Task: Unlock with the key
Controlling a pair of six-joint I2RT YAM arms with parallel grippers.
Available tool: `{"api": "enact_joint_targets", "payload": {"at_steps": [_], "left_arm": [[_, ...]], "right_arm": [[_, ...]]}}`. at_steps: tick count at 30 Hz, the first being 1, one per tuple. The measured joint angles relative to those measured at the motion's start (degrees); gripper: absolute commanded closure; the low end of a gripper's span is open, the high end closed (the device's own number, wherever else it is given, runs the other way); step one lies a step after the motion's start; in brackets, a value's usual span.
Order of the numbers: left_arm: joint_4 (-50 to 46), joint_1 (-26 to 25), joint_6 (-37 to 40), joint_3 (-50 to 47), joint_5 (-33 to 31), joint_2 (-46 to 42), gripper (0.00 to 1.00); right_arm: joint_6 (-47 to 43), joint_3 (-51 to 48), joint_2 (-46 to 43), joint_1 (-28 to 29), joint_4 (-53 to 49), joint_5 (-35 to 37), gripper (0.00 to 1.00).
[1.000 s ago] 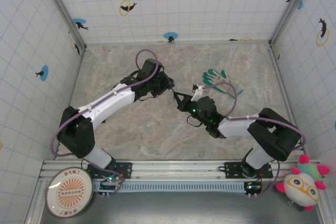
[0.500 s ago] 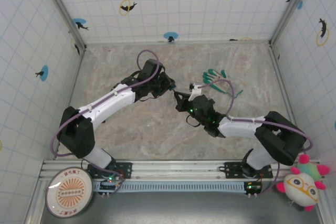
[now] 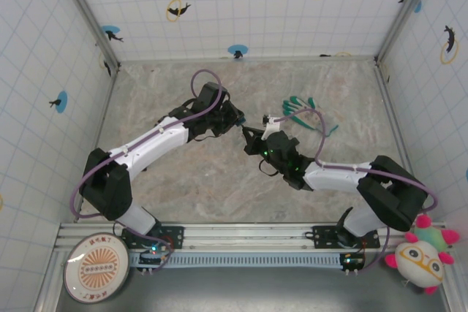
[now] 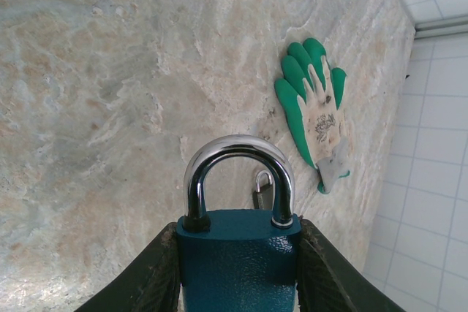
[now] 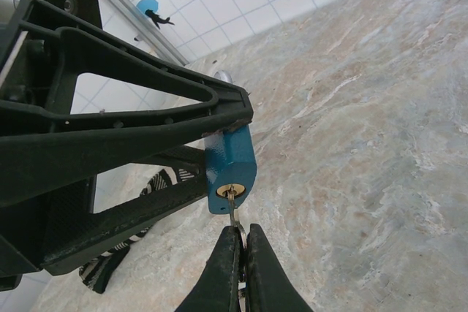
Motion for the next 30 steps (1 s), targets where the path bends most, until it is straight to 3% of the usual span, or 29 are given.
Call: {"api": "enact_joint_targets", "payload": {"at_steps": [24, 30], "left_arm": [[0.4, -0.3, 0.1, -0.4, 0.6, 0.0, 0.97], [0.4, -0.3, 0.1, -0.4, 0.4, 0.0, 0.97]], "right_arm": [[3.5, 0.0, 0.4, -1.2, 0.8, -2.4, 1.00], [4.6, 0.0, 0.4, -1.3, 0.8, -3.2, 0.87]]}}
